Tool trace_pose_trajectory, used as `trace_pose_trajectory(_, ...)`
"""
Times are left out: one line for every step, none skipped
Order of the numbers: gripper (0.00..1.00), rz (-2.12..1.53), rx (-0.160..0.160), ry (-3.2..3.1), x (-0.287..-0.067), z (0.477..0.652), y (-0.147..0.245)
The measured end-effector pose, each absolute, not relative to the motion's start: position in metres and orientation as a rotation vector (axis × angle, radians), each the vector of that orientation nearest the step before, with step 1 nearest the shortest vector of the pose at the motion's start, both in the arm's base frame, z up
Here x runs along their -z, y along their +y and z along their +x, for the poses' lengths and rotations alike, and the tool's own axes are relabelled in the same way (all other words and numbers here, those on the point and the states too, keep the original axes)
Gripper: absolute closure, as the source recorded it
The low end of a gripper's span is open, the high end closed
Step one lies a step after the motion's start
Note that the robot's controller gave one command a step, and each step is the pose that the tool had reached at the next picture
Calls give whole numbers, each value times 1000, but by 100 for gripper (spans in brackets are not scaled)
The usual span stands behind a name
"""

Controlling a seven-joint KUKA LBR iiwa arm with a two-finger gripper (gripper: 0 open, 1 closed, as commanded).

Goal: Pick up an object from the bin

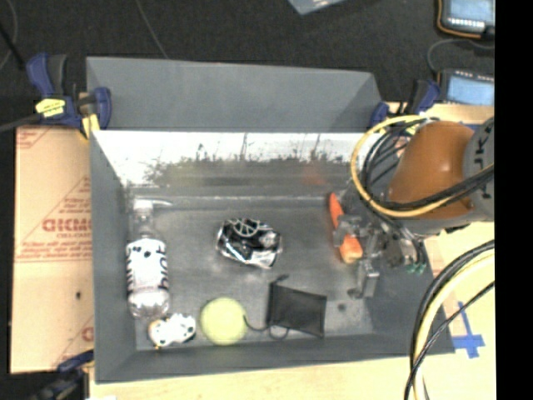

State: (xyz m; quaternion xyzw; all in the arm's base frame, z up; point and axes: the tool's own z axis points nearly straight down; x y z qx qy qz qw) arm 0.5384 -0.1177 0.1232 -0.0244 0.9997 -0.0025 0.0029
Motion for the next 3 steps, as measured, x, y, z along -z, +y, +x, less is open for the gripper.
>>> trace_pose_trajectory(0, -419, 1, 3117, -129, 518, -74)
trace_pose_trajectory(0, -511, 5, 3095, -158, 544, -74)
trace_pose_trajectory(0, -101, 5, 3135, -178, 551, -68)
